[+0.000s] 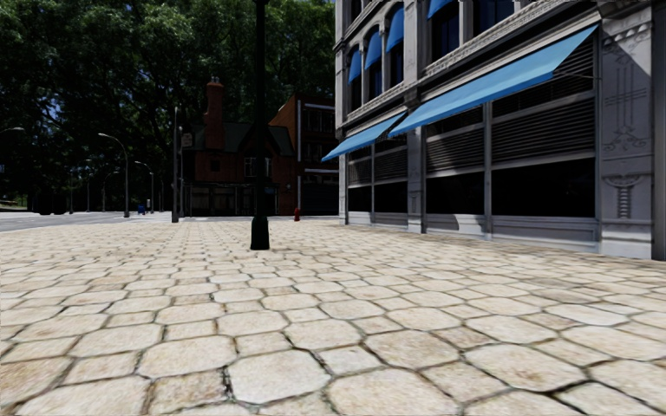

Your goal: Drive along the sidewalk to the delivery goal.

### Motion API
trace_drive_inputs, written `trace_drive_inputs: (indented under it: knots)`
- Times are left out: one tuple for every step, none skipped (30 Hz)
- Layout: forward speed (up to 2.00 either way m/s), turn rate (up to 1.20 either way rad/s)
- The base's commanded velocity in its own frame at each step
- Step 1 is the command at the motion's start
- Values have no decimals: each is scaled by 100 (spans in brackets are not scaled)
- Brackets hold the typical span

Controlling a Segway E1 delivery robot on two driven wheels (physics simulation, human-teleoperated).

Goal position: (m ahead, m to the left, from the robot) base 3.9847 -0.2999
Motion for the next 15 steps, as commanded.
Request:
trace_drive_inputs:
  knots:
    - [200,-33]
    - [200,-34]
    - [200,-35]
    - [200,-35]
    - [200,-35]
    - [200,-35]
    - [200,-25]
    - [200,-3]
    - [200,0]
    - [200,0]
    - [200,0]
    - [200,0]
    - [200,0]
    - [200,0]
    - [200,0]
